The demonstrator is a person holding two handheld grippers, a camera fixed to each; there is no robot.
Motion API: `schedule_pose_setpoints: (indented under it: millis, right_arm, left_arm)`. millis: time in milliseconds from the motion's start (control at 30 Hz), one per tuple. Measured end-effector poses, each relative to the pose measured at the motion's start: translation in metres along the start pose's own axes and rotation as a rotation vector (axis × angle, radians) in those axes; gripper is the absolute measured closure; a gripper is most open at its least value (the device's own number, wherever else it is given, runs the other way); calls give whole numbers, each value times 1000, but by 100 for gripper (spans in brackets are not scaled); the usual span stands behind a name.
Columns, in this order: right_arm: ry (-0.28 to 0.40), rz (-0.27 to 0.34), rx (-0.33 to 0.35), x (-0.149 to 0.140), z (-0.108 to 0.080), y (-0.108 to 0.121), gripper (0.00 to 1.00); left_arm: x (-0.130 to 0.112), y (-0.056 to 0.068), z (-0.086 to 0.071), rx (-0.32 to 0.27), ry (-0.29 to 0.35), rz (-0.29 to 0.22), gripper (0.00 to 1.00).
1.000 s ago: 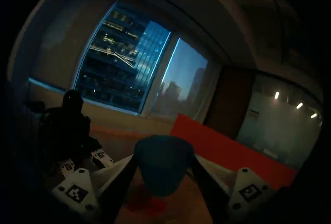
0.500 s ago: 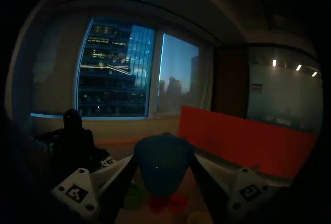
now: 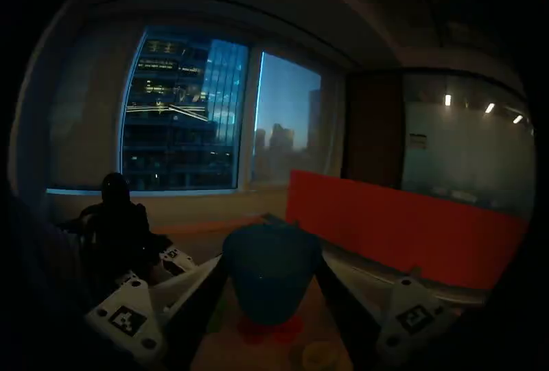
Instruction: Pour water
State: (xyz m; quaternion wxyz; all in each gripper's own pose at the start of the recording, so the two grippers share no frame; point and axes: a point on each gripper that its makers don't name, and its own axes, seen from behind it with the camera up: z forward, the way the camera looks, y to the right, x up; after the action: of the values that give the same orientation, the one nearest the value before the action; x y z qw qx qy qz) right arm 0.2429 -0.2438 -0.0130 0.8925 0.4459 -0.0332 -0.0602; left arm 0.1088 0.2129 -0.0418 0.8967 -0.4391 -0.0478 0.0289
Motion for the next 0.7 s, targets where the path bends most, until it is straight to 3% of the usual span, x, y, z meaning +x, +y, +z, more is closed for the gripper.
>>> schedule_pose_setpoints:
  millis: [500,700]
  right_arm:
    - [-9,37,-48,-23,-26,26,9]
    - [-23,26,-64,-29,-35,34,9]
  left_arm:
    - [-7,-13,-8,28,-23,-1,14]
    - [-9,-15,-9,34,-35,8,14]
